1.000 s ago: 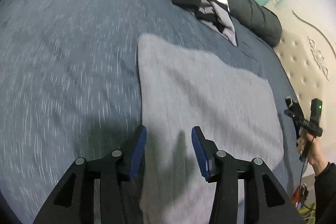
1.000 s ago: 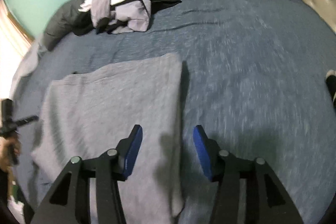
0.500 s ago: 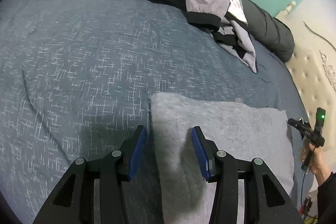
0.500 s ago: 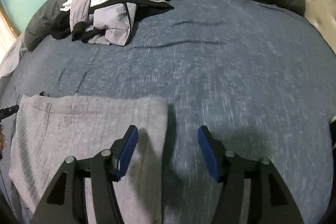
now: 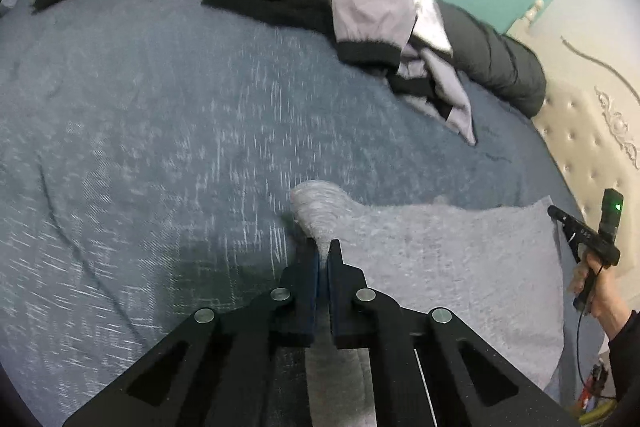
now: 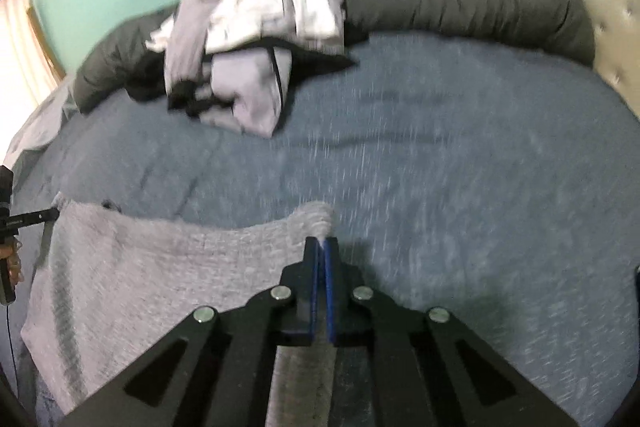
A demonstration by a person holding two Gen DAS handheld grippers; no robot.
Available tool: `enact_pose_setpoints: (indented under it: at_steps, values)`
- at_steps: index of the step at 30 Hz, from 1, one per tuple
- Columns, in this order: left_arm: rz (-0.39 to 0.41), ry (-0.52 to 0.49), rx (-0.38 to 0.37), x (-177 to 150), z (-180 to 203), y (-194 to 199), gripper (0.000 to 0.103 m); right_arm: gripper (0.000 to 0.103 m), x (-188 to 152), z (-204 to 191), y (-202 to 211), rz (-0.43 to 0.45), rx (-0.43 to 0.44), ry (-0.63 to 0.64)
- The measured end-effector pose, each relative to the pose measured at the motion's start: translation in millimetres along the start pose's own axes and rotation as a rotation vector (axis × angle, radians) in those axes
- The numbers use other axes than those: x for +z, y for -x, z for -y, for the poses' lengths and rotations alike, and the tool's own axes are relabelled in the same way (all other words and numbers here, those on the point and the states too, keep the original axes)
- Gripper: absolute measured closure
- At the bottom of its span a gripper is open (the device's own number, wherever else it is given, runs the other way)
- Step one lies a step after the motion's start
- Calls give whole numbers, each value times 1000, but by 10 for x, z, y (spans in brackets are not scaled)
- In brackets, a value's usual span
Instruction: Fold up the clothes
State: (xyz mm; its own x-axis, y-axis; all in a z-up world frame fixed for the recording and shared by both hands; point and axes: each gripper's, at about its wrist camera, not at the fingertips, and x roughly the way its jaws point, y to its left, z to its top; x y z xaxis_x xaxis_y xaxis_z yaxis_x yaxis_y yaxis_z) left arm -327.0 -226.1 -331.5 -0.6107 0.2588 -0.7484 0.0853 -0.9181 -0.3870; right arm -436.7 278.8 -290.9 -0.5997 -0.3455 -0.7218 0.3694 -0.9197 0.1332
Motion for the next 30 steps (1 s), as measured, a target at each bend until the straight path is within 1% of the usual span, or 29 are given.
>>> enact_pose_setpoints:
  at_steps: [3, 7, 11, 14, 16, 17, 18, 19, 20, 21, 22, 23, 24, 27, 30]
  values:
    - [30, -3, 13, 58, 24, 114, 100, 101, 73, 41, 174, 72, -34, -4]
    - [50, 1, 29, 133, 40, 151, 100, 101, 142, 67, 212, 87, -62, -6]
    - [-21, 0, 64, 117, 28, -64, 99, 101, 92, 63, -16, 8, -84, -19]
    - [-76, 8, 90, 63, 1, -253, 97, 101, 0, 45, -176, -47, -98, -25]
    - [-89, 10, 106, 33, -9, -287, 89, 100, -69, 23, -271, -84, -112, -22]
    - [-93, 11, 115, 20, -12, -291, 79, 99, -98, 20, -310, -104, -117, -28]
    - [-96, 11, 123, 7, -15, -294, 77, 97, -117, 20, -331, -125, -129, -36]
    - [-96, 12, 129, -6, -18, -266, 77, 94, -126, 0, -316, -138, -168, -30]
    - [-92, 15, 131, -17, -21, -200, 74, 93, -124, -41, -263, -132, -206, -15]
    - [-87, 18, 134, -29, -24, -135, 71, 89, -117, -87, -198, -118, -233, 0]
    - [-85, 21, 130, -58, -20, -64, 71, 82, -112, -146, -109, -96, -236, 10]
    - [-86, 22, 120, -106, -7, 13, 71, 69, -116, -229, 3, -73, -212, 12]
    - [-87, 24, 109, -154, 5, 90, 71, 65, -125, -323, 119, -52, -179, 11]
    - [-96, 3, 77, -391, 57, 295, 71, 64, -177, -624, 289, -54, -31, 12]
    - [-100, -16, 67, -651, 131, 430, 71, 64, -296, -1099, 345, -112, 121, 27]
